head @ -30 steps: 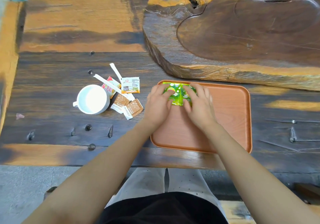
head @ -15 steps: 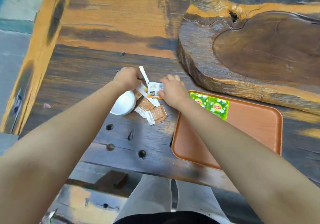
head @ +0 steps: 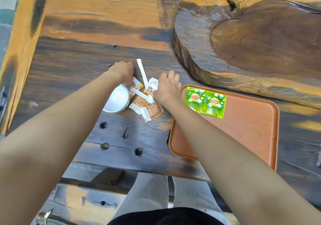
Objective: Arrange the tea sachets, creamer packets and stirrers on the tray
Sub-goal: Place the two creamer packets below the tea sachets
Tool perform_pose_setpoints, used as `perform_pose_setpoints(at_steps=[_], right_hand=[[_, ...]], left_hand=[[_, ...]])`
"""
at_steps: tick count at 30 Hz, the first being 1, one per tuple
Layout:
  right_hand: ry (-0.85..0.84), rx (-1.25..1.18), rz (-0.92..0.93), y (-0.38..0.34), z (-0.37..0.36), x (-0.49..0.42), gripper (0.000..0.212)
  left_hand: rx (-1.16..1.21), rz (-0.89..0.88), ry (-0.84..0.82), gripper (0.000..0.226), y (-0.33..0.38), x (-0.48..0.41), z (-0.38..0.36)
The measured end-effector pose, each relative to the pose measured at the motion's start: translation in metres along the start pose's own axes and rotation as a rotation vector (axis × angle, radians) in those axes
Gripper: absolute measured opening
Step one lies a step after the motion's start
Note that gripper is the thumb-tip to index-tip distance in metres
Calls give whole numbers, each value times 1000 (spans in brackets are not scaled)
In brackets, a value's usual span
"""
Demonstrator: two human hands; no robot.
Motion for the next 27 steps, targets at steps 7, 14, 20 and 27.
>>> perform_pose_setpoints(at_steps=[7,14,20,27], right_hand=[[-28,-21,-93,5,4,6,55],[-103,-15,-143,4,-1,9,54],[-158,-381,-86,1,1,19,39],[-112,-1184,-378,36,24,57,22]], left_hand=[[145,-59,2,17,3,4,3],[312,-61,108,16,-6,10,16],[800,98,470,9,-29,45,36],[1196,142,584,3,2,108,1]])
Point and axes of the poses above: each hand's wrist, its own x-axis away from the middle knuckle, its own z-axis out of the back of the hand, y = z × x, the point moved 8 cm from there along -x, towards the middle knuckle, and after that the axes turned 8 degrees about -x, right-handed, at the moved point
